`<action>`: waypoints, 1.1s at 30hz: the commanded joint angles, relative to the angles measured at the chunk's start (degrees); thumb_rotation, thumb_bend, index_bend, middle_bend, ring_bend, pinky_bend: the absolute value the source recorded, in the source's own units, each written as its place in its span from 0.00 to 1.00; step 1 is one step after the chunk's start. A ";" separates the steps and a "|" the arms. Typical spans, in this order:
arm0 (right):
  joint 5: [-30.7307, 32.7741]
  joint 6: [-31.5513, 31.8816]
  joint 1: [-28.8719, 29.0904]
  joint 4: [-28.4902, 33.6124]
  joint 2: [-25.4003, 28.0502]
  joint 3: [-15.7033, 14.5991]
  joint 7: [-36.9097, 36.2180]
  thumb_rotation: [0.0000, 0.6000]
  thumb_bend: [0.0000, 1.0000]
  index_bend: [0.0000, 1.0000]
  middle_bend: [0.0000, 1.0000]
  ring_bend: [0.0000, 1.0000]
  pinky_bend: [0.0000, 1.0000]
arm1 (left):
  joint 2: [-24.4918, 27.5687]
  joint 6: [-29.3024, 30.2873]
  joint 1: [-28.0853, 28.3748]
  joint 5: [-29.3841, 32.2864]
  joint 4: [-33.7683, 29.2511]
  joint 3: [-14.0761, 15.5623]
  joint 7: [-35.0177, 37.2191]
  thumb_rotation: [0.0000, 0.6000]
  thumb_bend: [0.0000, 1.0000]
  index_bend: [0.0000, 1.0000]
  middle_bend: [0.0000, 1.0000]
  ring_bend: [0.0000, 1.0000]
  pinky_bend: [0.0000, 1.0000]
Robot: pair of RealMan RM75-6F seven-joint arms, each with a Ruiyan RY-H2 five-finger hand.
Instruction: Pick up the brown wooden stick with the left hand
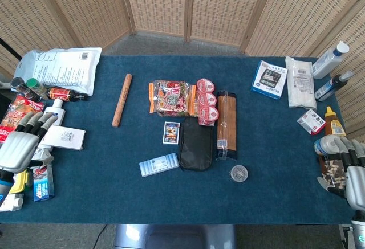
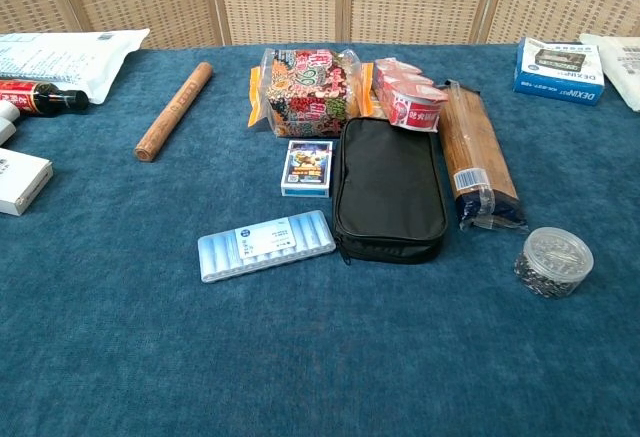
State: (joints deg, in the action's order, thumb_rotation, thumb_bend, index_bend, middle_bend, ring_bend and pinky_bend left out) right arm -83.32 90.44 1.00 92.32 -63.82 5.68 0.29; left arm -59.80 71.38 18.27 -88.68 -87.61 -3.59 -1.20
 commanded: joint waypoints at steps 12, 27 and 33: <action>2.22 2.81 -3.57 0.38 1.51 -0.12 -0.87 1.00 0.04 0.00 0.00 0.00 0.00 | -18.02 -13.10 13.80 1.59 20.76 -3.33 -1.82 1.00 0.00 0.00 0.00 0.00 0.00; 4.32 6.75 -8.00 1.45 3.25 0.05 -1.16 1.00 0.04 0.00 0.00 0.00 0.00 | -37.09 -19.36 25.00 0.41 46.95 -2.76 2.51 1.00 0.00 0.00 0.00 0.00 0.00; 4.68 7.65 -9.00 1.60 3.48 0.37 -1.38 1.00 0.04 0.00 0.00 0.00 0.00 | -41.68 -19.12 27.28 -0.63 54.52 -1.54 4.82 1.00 0.00 0.00 0.00 0.00 0.00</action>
State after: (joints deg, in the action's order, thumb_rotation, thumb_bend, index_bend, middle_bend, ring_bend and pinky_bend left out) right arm -78.65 98.08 -7.98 93.91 -60.34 6.03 -1.07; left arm -99.83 52.24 44.46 -88.78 -35.11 -5.70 2.51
